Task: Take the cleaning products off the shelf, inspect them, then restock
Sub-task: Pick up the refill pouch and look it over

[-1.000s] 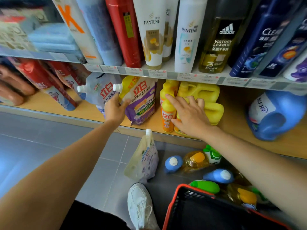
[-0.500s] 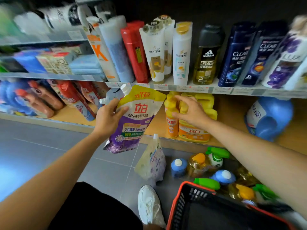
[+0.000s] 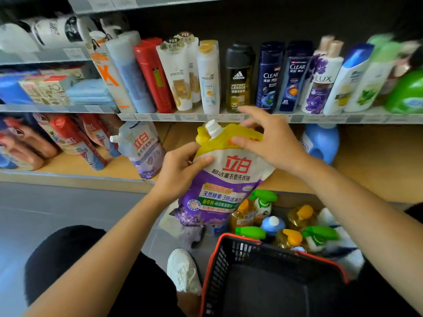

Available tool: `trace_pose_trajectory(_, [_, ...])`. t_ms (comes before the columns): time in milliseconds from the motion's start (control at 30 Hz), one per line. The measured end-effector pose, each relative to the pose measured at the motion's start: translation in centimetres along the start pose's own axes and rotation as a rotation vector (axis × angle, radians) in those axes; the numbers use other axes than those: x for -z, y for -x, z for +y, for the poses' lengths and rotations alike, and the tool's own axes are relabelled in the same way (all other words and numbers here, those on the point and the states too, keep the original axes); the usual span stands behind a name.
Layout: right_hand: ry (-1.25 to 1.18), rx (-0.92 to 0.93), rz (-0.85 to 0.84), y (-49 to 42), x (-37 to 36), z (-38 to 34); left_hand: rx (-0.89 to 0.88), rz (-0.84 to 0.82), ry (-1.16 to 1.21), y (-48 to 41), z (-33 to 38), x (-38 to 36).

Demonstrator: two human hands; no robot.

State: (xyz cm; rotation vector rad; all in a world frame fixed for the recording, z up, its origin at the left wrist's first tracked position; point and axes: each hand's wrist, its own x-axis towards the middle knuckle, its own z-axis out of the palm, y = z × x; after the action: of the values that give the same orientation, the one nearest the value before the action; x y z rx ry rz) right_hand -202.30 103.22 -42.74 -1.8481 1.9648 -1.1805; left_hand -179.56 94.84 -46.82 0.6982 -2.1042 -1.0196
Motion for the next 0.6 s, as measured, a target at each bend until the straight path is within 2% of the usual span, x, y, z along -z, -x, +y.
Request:
trace_pose_trajectory(100, [-0.001,-0.066,-0.132,1.8,1.3,1.6,0.04,-0.014,0.088,0.9,-0.2,-4.0])
trace_pose_trajectory(167, [-0.03,-0.071,-0.132,3.0,2.0,3.2,0.054,-0.054,0.141,1.2,-0.2,-5.9])
trace_pose_trajectory(367, [-0.101,-0.092,-0.093,5.4,2.6,5.7,0.131,-0.22,0.106,0.2,-0.1,-8.3])
trace_pose_trajectory(500, [0.008,-0.097,-0.175,6.4,1.8,6.5,0.073,-0.149,0.255,-0.8,1.0,-8.7])
trace_pose_trajectory(600, [0.055,-0.091,-0.191,7.1,1.6,7.2,-0.002,-0.138,0.139,-0.9,1.1,-9.0])
